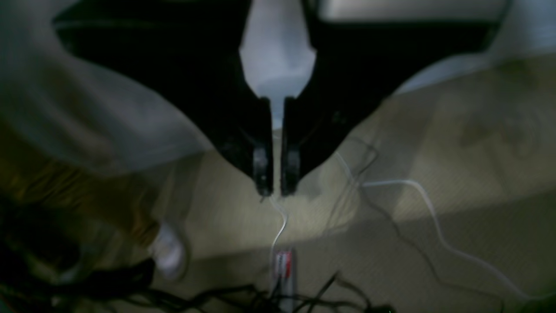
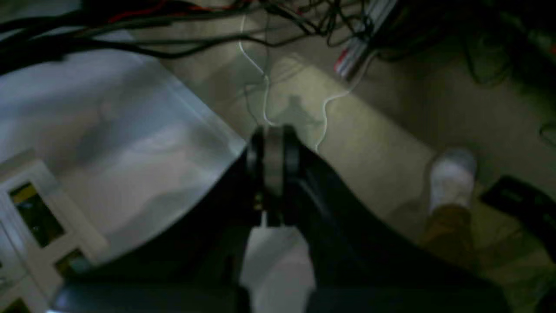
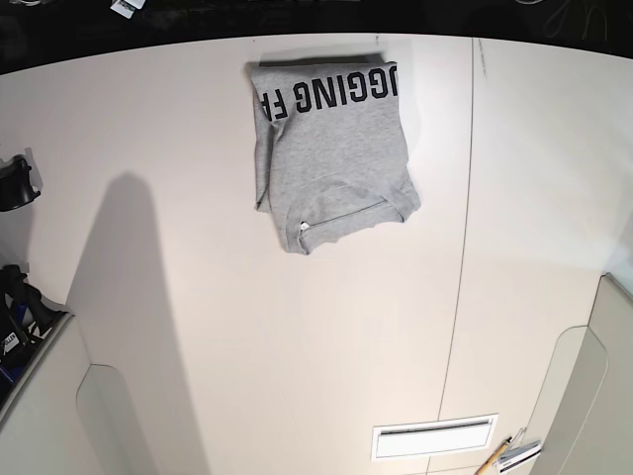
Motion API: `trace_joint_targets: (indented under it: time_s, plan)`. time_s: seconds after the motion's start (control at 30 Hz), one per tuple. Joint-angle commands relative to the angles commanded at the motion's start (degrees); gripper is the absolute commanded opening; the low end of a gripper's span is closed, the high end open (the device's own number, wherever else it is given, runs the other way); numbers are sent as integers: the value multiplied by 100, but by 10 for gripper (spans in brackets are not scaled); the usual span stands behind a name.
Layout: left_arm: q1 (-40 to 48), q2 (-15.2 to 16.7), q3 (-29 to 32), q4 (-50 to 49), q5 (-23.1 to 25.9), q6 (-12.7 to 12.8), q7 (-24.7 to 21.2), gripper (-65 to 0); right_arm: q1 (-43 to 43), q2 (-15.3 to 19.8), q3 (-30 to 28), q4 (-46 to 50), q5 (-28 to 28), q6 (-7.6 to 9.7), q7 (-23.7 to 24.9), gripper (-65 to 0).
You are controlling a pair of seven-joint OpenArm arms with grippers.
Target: Fold the T-shirt properly
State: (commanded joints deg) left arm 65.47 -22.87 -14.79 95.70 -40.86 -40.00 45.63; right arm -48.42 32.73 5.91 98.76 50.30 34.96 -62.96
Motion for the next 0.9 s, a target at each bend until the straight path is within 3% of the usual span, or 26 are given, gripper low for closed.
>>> trace_joint_targets:
  time_s: [0.1,0.2,0.4,0.5,0.57,0.77,0.83,0.9]
  plan:
    - [-225,-2,273,-706,0,0,-133,-611,4,2,-299,-463,-195,0,221,-650]
    - [-625,-2,789,-1368,11,0,-197,-610,83,0,-741,-870,-708,-9,752,-650]
    - [-1633,0,2142,-2763,758,0,-1220,-610,699,-7,-1801,-1926,-1375,-70,1781,-650]
    - [-2223,4,2750,-3495,774,0,-1733,-610,1209,-42,-2363,-2610,-1718,-68,2350,-650]
    - [-2623,50,3073,-3930,769,25,-1803,-610,1615,-92,-2739,-3084,-1923,-68,2428,-650]
    - [-3574,356,3711,-4975,772,1512,-2107,-609,2708,-396,-3504,-4516,-2212,-68,2699,-650]
    - [-3829,407,3930,-5257,769,2041,-2485,-609,2990,-533,-3668,-4913,-2494,-68,2905,-650]
    - [-4116,413,4159,-5486,763,2445,-3213,-609,3209,-673,-3781,-5281,-2802,-68,3274,-650]
